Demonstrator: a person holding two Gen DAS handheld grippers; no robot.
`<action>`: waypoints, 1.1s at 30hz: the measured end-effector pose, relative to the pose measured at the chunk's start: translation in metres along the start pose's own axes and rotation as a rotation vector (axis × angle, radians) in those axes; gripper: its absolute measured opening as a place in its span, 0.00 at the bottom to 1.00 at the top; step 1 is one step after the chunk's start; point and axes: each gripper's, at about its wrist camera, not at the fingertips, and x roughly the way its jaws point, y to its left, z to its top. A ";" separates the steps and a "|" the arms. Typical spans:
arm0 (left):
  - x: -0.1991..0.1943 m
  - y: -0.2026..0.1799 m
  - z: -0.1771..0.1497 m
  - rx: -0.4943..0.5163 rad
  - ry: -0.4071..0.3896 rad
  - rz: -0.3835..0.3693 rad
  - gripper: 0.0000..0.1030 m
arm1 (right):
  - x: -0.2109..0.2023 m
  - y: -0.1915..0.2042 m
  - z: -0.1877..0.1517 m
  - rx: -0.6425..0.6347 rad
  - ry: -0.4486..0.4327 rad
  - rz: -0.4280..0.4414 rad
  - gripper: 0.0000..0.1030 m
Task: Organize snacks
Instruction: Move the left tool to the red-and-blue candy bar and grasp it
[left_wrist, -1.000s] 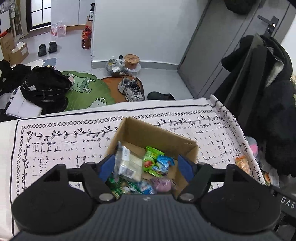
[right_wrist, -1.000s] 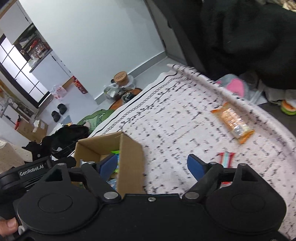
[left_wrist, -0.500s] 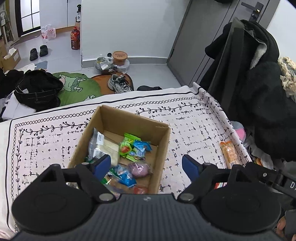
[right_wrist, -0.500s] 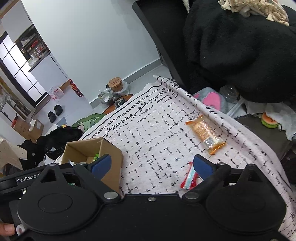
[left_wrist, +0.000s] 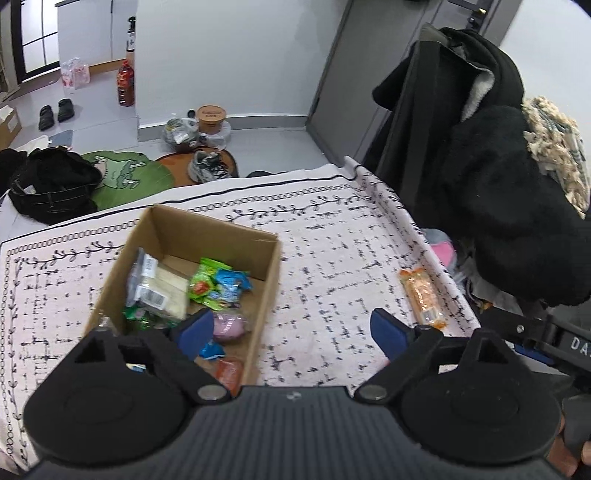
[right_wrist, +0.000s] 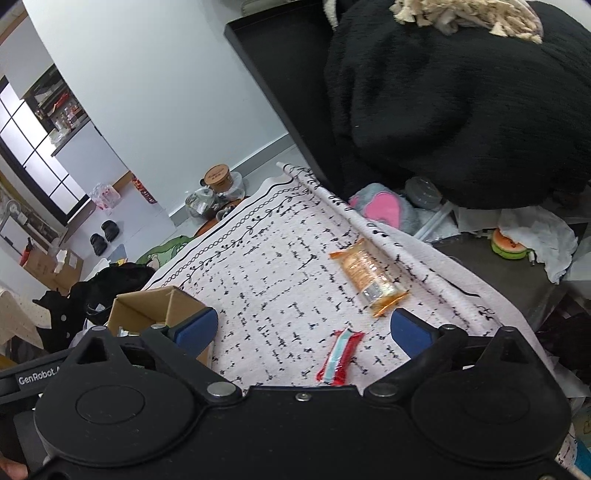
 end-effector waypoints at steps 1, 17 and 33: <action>0.001 -0.004 -0.001 0.004 0.000 -0.004 0.91 | 0.000 -0.004 -0.001 0.005 -0.004 0.000 0.98; 0.032 -0.042 -0.024 0.017 0.043 -0.021 0.91 | 0.016 -0.044 -0.004 0.174 -0.001 0.016 0.98; 0.081 -0.072 -0.042 0.022 0.084 -0.056 0.82 | 0.036 -0.067 -0.001 0.241 0.027 -0.030 0.96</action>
